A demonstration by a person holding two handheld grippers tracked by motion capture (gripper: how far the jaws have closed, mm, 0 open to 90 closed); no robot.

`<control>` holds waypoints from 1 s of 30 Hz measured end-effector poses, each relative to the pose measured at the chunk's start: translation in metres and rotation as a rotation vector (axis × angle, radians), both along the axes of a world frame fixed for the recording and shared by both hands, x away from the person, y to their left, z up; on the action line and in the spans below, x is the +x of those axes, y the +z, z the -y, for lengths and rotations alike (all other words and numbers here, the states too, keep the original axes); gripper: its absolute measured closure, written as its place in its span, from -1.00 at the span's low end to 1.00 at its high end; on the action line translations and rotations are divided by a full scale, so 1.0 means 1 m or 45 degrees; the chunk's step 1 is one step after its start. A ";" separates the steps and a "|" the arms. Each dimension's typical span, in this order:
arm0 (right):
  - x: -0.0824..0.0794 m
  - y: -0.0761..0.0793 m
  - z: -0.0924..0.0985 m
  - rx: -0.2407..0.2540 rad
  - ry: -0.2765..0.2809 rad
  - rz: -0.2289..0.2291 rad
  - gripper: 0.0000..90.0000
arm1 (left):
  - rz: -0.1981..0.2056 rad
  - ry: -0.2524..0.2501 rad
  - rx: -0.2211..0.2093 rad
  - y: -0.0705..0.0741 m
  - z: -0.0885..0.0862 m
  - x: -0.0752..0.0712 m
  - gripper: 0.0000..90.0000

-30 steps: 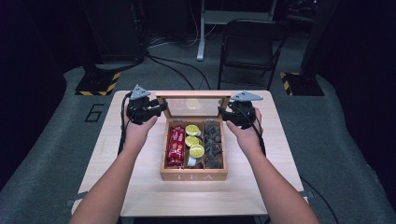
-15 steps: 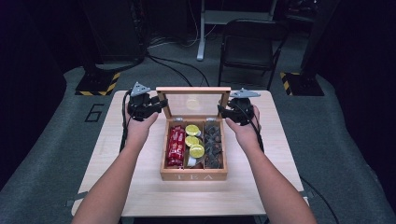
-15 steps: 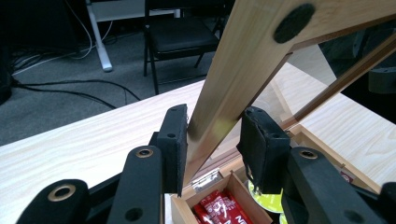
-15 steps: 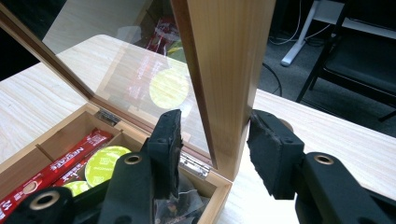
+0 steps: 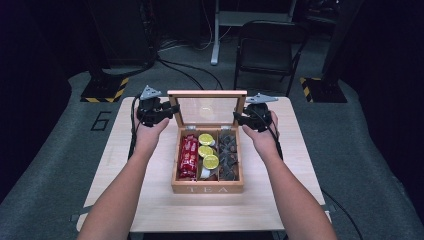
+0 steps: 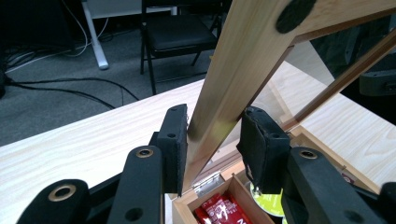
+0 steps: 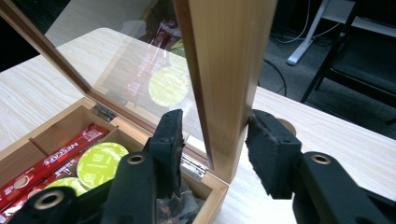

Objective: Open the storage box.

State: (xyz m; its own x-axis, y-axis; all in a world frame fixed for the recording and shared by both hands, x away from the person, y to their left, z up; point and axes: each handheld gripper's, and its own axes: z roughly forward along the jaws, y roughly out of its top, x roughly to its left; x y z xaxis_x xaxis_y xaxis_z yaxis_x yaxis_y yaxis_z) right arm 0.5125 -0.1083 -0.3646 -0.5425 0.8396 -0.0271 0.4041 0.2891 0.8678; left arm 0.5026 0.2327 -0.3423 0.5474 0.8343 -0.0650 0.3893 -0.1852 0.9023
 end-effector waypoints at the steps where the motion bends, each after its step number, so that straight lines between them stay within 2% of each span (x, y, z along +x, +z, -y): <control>1: 0.000 0.000 0.000 0.000 0.000 0.000 0.25 | 0.000 0.004 -0.007 0.000 0.000 0.001 0.38; 5: 0.002 0.000 -0.003 -0.015 -0.019 0.012 0.26 | -0.015 0.013 -0.042 0.000 0.000 0.005 0.37; 7: 0.004 -0.001 -0.002 -0.010 -0.027 0.015 0.32 | -0.013 0.018 -0.032 0.000 0.001 0.007 0.38; 11: 0.006 -0.002 -0.002 0.006 -0.036 0.004 0.30 | -0.006 0.017 -0.013 0.001 0.001 0.009 0.38; 18: 0.011 0.001 -0.010 -0.046 -0.074 -0.009 0.31 | -0.019 0.026 -0.010 -0.002 0.002 0.013 0.39; 20: 0.011 0.002 -0.013 -0.082 -0.081 0.002 0.32 | -0.019 0.035 -0.012 -0.004 0.003 0.014 0.38; 26: 0.015 0.002 -0.010 -0.044 -0.094 -0.009 0.39 | -0.034 0.045 -0.016 -0.008 0.004 0.019 0.39; 30: 0.015 0.002 -0.010 -0.052 -0.099 -0.001 0.43 | -0.028 0.056 -0.010 -0.011 0.005 0.021 0.39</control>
State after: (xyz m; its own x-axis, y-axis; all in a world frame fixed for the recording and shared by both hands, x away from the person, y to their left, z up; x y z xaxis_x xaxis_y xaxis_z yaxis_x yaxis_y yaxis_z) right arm 0.5278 -0.0988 -0.3629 -0.4755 0.8775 -0.0618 0.4277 0.2920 0.8554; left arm 0.5240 0.2276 -0.3535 0.5089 0.8568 -0.0829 0.4164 -0.1608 0.8948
